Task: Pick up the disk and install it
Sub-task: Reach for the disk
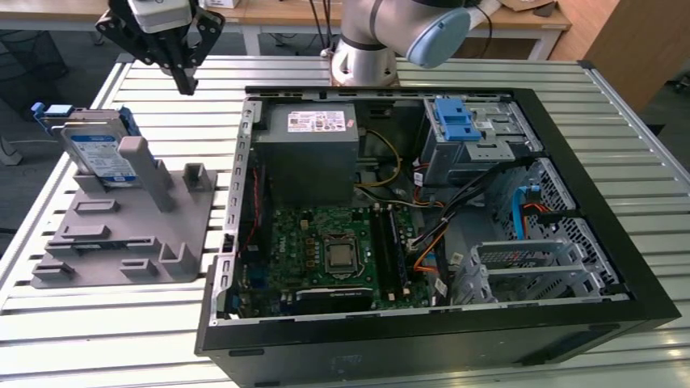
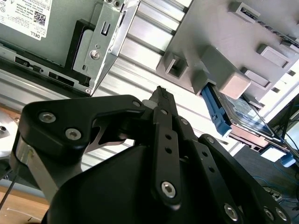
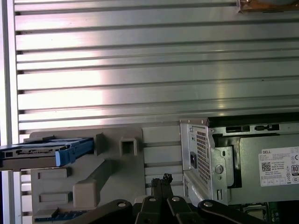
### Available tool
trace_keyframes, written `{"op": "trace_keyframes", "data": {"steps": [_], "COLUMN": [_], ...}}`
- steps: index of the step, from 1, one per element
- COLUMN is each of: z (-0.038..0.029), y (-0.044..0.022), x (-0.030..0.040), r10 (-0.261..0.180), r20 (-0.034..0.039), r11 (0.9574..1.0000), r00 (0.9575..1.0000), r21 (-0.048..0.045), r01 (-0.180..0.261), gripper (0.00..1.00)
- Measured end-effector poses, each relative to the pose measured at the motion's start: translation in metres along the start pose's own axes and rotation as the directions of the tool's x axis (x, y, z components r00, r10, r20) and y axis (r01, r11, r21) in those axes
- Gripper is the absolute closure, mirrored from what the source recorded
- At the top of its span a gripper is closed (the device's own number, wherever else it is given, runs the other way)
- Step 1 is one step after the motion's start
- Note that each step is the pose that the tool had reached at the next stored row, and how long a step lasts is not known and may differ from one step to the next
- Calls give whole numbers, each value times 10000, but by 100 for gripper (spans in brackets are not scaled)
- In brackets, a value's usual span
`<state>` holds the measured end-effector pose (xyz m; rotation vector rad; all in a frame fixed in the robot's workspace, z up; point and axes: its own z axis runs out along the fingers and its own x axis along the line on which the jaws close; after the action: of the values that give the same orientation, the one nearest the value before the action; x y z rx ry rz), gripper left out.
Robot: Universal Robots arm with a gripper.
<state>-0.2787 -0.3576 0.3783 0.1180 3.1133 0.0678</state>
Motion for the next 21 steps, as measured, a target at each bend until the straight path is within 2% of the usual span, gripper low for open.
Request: {"op": "trace_keyframes", "data": {"steps": [5,13,21], "z": [-1,1,0], "y": [-1,23,22], "x": [21,113,117], "r10": [0,0,0], "r20": [-2,-1,-2], "r11": [10000,10000,10000], "r00": [10000,10000,10000], "r21": [2,1,1], "r01": [0,0,0], "gripper": [89,89,89]}}
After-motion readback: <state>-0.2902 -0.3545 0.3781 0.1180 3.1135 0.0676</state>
